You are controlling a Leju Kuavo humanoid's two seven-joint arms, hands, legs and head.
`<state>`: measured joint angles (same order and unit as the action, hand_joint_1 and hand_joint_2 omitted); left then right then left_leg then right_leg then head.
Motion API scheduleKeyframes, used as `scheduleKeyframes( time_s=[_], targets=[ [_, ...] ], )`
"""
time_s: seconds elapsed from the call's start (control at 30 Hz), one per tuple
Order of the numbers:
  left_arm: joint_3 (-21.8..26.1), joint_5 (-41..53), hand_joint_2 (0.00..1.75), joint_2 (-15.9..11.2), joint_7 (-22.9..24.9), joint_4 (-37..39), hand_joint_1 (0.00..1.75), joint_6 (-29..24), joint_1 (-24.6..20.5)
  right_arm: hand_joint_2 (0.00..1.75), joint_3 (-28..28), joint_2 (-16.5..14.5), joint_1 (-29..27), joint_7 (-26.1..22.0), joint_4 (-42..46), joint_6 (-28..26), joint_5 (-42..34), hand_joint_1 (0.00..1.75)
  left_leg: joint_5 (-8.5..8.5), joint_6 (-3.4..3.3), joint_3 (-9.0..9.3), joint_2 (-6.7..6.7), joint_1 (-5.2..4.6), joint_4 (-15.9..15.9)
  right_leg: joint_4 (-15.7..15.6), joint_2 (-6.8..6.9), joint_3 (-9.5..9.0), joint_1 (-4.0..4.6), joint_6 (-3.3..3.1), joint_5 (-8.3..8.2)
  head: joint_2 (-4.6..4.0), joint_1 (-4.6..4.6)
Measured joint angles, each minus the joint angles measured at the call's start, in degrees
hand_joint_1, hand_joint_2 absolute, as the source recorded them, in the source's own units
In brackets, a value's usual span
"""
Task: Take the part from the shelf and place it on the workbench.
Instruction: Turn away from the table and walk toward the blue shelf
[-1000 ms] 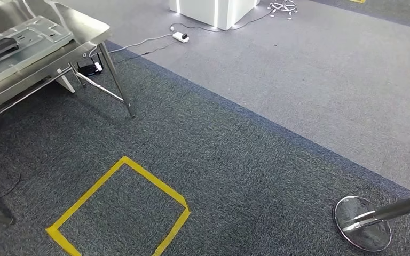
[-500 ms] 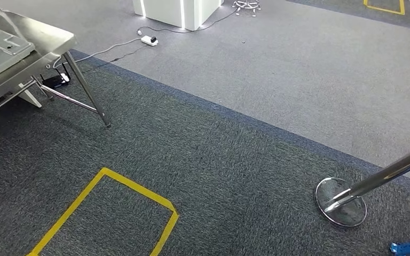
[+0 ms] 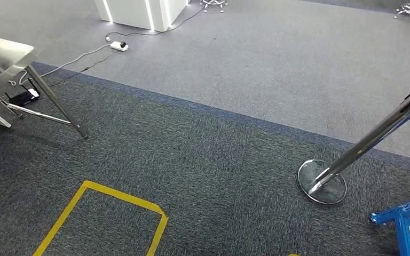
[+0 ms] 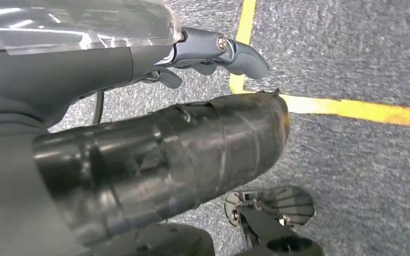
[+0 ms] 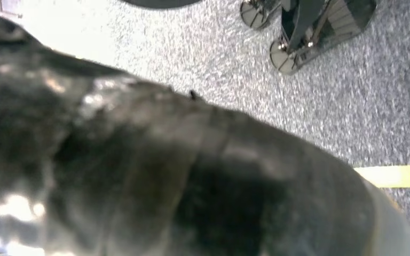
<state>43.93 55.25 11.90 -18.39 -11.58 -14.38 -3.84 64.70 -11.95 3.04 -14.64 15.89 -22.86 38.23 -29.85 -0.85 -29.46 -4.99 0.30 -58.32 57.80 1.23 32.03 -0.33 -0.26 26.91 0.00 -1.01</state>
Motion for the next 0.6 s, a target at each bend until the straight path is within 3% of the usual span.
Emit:
scheduleKeyframes(
  time_s=[0.07, 0.13, 0.17, 0.2, 0.23, 0.27, 0.33, 0.4, 0.47, 0.53, 0.6],
  targets=[
    [0.01, 0.00, 0.00, -0.02, -0.09, -0.01, 0.00, 0.05, 0.05, 0.00, 0.00, 0.01, 0.10, 0.00, 0.00, 0.03, 0.11, 0.00, -3.03, 0.38, -1.91, 2.67, 0.22, -4.48, -0.39, -0.89, -0.10, -0.28, -0.69, -0.39, 0.00, 0.03],
    [0.03, -0.01, 0.00, -0.05, -0.12, 0.00, 0.00, 0.10, 0.25, 0.00, 0.00, 0.03, 0.19, 0.00, 0.00, 0.08, 0.15, 0.00, -6.68, 0.51, -5.56, 4.23, 0.30, -12.24, -0.38, -2.01, 0.08, -0.15, -0.99, -0.48, 0.00, 0.06],
    [0.05, -0.02, 0.00, -0.06, -0.12, 0.01, 0.00, 0.12, 0.35, 0.00, 0.00, 0.03, 0.17, 0.00, 0.00, 0.13, 0.15, 0.00, -7.41, 0.56, -6.96, 4.42, 0.33, -15.09, -0.35, -2.70, 0.11, -0.08, -1.03, -0.49, 0.00, 0.06],
    [0.07, -0.03, 0.00, -0.07, -0.12, 0.01, 0.00, 0.14, 0.44, 0.00, 0.00, 0.04, 0.13, 0.01, 0.00, 0.20, 0.16, 0.00, -6.85, 0.56, -7.40, 4.46, 0.35, -15.76, -0.28, -3.43, 0.10, -0.04, -1.03, -0.49, 0.00, 0.06],
    [0.08, -0.04, 0.00, -0.08, -0.12, 0.01, 0.00, 0.17, 0.49, 0.00, 0.00, 0.03, 0.10, 0.03, 0.00, 0.28, 0.17, 0.00, -5.20, 0.52, -6.74, 4.55, 0.38, -14.04, -0.20, -4.17, 0.04, -0.04, -1.00, -0.46, 0.00, 0.06],
    [0.09, -0.04, 0.00, -0.08, -0.12, 0.00, 0.00, 0.19, 0.50, 0.00, 0.00, 0.03, 0.09, 0.05, 0.00, 0.40, 0.18, 0.00, -2.86, 0.43, -5.17, 4.98, 0.45, -10.34, -0.06, -4.91, -0.01, -0.05, -0.91, -0.41, 0.00, 0.06],
    [0.13, -0.05, 0.00, -0.11, -0.12, 0.00, 0.00, 0.24, 0.49, 0.00, 0.00, 0.02, 0.14, 0.15, -0.02, 0.60, 0.21, 0.00, 0.38, 0.16, -2.05, 6.97, 0.56, -2.92, 0.40, -6.23, 0.11, 0.02, -0.48, -0.21, 0.00, 0.04],
    [0.17, -0.06, 0.00, -0.15, -0.15, 0.00, 0.00, 0.27, 0.39, 0.00, 0.00, 0.02, 0.14, 0.28, -0.04, 0.70, 0.25, 0.00, 0.94, -0.18, -1.01, 8.03, 0.45, -0.22, 0.68, -7.14, 0.40, 0.06, 0.20, -0.12, 0.00, 0.04],
    [0.20, -0.07, 0.00, -0.21, -0.18, -0.01, 0.00, 0.28, 0.23, 0.00, 0.00, 0.03, -0.03, 0.43, -0.05, 0.69, 0.31, 0.00, 1.24, -0.87, -0.80, 7.06, 0.42, 0.10, 0.65, -7.78, 0.57, -0.07, 0.95, -0.21, 0.00, 0.04],
    [0.22, -0.07, 0.00, -0.30, -0.21, -0.01, 0.00, 0.27, 0.22, 0.00, 0.00, 0.05, -0.13, 0.58, -0.08, 0.68, 0.40, 0.00, 1.72, -1.76, -0.52, 5.92, 0.54, 0.74, 2.38, -6.11, 1.45, -0.06, 1.48, 1.04, 0.00, 0.01],
    [0.27, -0.02, 0.00, -0.35, -0.26, -0.01, 0.00, 0.26, 0.31, 0.00, 0.00, 0.06, 0.00, 0.72, -0.13, 0.68, 0.54, 0.00, 1.90, -2.28, -0.51, 4.64, 0.42, 1.06, 8.44, -3.15, 4.41, -0.03, 1.83, 4.51, 0.00, -0.04]
  ],
)
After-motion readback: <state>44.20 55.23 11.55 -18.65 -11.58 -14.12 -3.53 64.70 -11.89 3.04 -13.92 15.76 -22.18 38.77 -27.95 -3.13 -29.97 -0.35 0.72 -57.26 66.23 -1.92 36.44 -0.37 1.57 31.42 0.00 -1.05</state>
